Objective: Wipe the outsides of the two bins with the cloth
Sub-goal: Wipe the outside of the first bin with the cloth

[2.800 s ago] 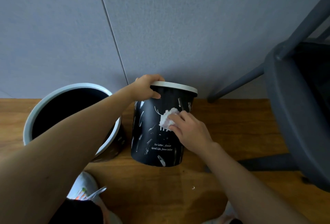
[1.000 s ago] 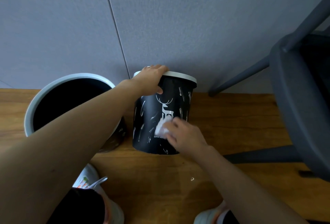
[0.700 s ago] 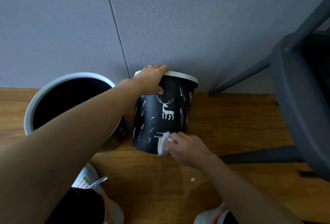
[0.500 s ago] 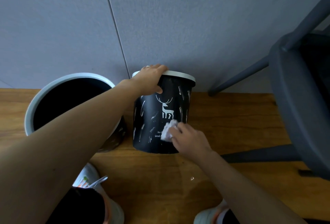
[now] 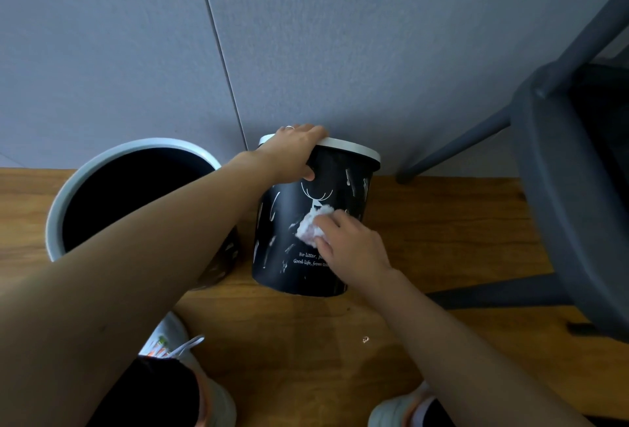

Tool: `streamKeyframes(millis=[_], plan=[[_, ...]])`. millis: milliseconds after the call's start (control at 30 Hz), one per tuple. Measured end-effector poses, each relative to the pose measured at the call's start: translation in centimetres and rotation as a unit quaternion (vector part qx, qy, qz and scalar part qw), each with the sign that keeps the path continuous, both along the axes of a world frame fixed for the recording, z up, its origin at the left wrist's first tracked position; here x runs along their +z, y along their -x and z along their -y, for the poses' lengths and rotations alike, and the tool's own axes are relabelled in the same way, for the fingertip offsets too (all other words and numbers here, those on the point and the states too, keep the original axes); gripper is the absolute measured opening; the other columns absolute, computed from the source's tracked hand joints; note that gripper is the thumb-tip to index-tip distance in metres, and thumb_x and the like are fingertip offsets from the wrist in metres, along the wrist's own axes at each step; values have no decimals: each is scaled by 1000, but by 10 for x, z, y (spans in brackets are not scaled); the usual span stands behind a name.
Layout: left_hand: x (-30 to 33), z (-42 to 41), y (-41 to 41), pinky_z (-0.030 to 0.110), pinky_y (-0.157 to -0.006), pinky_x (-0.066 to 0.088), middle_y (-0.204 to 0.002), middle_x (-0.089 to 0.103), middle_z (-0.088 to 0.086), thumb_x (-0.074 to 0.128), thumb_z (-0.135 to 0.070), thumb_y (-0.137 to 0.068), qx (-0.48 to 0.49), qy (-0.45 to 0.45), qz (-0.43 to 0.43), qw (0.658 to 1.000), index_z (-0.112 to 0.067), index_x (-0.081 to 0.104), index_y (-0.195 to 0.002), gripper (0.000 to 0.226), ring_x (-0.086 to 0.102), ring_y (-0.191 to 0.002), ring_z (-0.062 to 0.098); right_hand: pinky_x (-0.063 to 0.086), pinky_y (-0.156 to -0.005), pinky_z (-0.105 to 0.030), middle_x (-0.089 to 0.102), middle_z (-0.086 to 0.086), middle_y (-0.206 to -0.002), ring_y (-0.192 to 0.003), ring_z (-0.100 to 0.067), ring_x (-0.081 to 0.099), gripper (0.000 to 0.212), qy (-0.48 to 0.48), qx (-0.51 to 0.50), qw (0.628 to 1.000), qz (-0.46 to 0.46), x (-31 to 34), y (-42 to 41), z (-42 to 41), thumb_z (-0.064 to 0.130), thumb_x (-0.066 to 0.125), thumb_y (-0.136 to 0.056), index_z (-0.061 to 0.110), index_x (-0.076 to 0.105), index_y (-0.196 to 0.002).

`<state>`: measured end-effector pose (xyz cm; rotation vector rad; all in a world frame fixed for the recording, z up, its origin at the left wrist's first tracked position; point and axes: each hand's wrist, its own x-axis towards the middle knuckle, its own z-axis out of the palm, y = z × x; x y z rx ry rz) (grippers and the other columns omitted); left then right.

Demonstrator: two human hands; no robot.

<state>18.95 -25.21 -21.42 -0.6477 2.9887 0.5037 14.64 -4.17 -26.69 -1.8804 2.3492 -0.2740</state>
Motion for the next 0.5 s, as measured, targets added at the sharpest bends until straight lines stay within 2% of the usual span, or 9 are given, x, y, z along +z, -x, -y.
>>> streamKeyframes(millis=[67,167,233,300,400,500], plan=[[1,0,-1,39,-98,35,-128,53,9,81,-20,-71,-1,-3,1,1000,-14,43,-133,74,48,-119,31,48,-66,-36,51,-6,-121,-102,-25,55,27,-67,85,994,16,-9,-8,-17,29,43,-97,21,49,-122],[1,0,-1,39,-98,36,-127,53,9,81,-21,-71,2,-7,2,1000,-14,42,-133,73,48,-118,31,48,-63,-36,53,-9,-121,-98,-26,57,26,-130,214,968,5,-17,-18,-39,25,43,-97,20,49,-122],[2,0,-2,40,-98,36,-127,53,9,82,-20,-70,4,-16,1,1000,-14,43,-132,73,48,-117,32,49,-63,-36,56,-8,-118,-98,-26,58,27,-102,186,977,12,-16,-17,-31,26,45,-96,19,52,-121],[4,0,-3,37,-94,36,-127,53,8,82,-18,-69,13,-25,-1,1000,-14,43,-131,73,48,-117,31,49,-66,-34,53,-4,-118,-101,-23,56,28,-55,89,994,15,-10,-10,-14,30,44,-96,21,51,-122],[5,-3,-5,33,-84,28,-127,51,4,81,-15,-67,34,-39,-1,999,-19,43,-131,75,46,-118,29,49,-61,-31,56,-1,-108,-93,-20,57,27,21,-24,999,15,3,7,2,29,50,-94,23,55,-119],[7,-3,-5,35,-90,27,-122,50,5,78,-10,-67,33,-65,2,997,-29,43,-131,76,43,-117,29,54,-62,-34,57,1,-107,-93,-19,58,25,20,10,1000,18,4,11,-3,32,51,-94,24,56,-117]])
